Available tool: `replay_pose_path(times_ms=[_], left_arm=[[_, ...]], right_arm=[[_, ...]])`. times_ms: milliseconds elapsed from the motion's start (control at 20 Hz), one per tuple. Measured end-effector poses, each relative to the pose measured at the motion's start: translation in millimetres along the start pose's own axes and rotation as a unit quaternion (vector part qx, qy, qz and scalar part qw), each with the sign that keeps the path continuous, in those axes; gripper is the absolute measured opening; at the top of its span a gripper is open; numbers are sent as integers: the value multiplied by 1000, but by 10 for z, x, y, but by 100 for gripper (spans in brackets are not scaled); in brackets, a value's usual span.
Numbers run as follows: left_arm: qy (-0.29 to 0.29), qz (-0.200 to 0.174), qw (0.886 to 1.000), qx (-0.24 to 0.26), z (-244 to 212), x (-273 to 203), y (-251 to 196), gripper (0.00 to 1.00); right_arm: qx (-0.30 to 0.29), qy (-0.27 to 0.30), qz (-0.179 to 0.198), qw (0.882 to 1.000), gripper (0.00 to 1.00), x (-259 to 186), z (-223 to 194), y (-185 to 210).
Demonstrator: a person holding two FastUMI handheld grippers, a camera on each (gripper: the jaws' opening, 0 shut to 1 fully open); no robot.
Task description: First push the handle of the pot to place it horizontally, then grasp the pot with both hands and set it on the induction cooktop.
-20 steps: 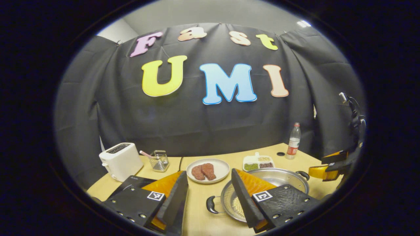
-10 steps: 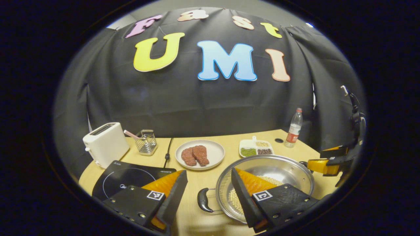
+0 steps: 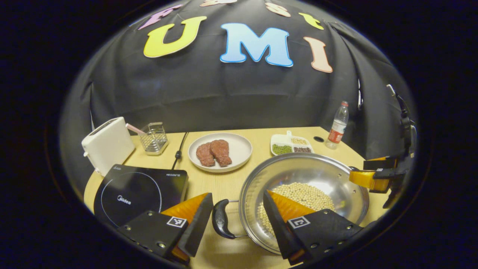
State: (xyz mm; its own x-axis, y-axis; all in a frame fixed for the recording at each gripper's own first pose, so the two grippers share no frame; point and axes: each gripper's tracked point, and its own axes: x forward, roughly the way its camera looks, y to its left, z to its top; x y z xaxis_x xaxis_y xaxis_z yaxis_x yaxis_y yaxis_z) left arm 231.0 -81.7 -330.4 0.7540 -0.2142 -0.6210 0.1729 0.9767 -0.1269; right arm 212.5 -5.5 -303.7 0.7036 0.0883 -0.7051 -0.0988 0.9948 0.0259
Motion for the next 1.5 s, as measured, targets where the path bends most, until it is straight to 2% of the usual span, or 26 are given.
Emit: replay_pose_path(times_ms=[100, 300, 350, 550, 600, 650, 700, 800, 850, 900, 1000, 1050, 1100, 1150, 1200, 1250, 1350, 1400, 1500], left_arm=[[4, 5, 1000, 5, -22, 33, 42, 83], [25, 7, 1000, 7, -137, 93, 72, 83], [27, 7, 1000, 6, -157, 107, 73, 80], [38, 7, 999, 8, -213, 147, 95, 80], [40, 7, 999, 8, -233, 161, 99, 80], [44, 5, 999, 8, -248, 172, 90, 83], [50, 4, 999, 9, -282, 184, 92, 80], [57, 4, 998, 11, -324, 198, 97, 83], [59, 6, 998, 11, -329, 202, 114, 80], [61, 8, 998, 11, -342, 200, 122, 83], [66, 10, 998, 11, -365, 189, 134, 83], [71, 10, 997, 12, -385, 195, 134, 83], [70, 5, 997, 11, -390, 195, 123, 80], [69, 7, 998, 11, -380, 213, 123, 66], [69, 10, 998, 11, -382, 195, 128, 63], [68, 12, 998, 11, -374, 193, 136, 64], [68, 14, 997, 14, -364, 211, 136, 61], [67, 14, 998, 13, -354, 214, 139, 63], [68, 15, 998, 4, -359, 200, 158, 55]], right_arm=[[2, 6, 1, 1000, 96, 47, -17, 2], [7, 20, 1, 1000, 98, 113, -74, 16], [8, 21, 1, 1000, 98, 129, -81, 13], [10, 31, 0, 999, 96, 165, -126, 21], [11, 34, -1, 999, 98, 176, -140, 21], [11, 36, -2, 999, 98, 185, -156, 17], [12, 38, -2, 999, 99, 196, -164, 19], [15, 43, -1, 999, 96, 211, -186, 37], [16, 44, 1, 999, 98, 211, -190, 45], [16, 44, 1, 999, 96, 211, -181, 48], [19, 44, 4, 999, 82, 204, -175, 66], [21, 44, 8, 999, 80, 198, -176, 93], [21, 43, 6, 999, 72, 203, -171, 96], [20, 44, 5, 999, 67, 195, -179, 89], [22, 44, 6, 999, 68, 176, -174, 92], [24, 45, 8, 999, 67, 185, -184, 108], [29, 45, 10, 999, 57, 187, -174, 120], [30, 44, 10, 999, 52, 163, -162, 124], [29, 38, 5, 999, 52, 134, -133, 135]])
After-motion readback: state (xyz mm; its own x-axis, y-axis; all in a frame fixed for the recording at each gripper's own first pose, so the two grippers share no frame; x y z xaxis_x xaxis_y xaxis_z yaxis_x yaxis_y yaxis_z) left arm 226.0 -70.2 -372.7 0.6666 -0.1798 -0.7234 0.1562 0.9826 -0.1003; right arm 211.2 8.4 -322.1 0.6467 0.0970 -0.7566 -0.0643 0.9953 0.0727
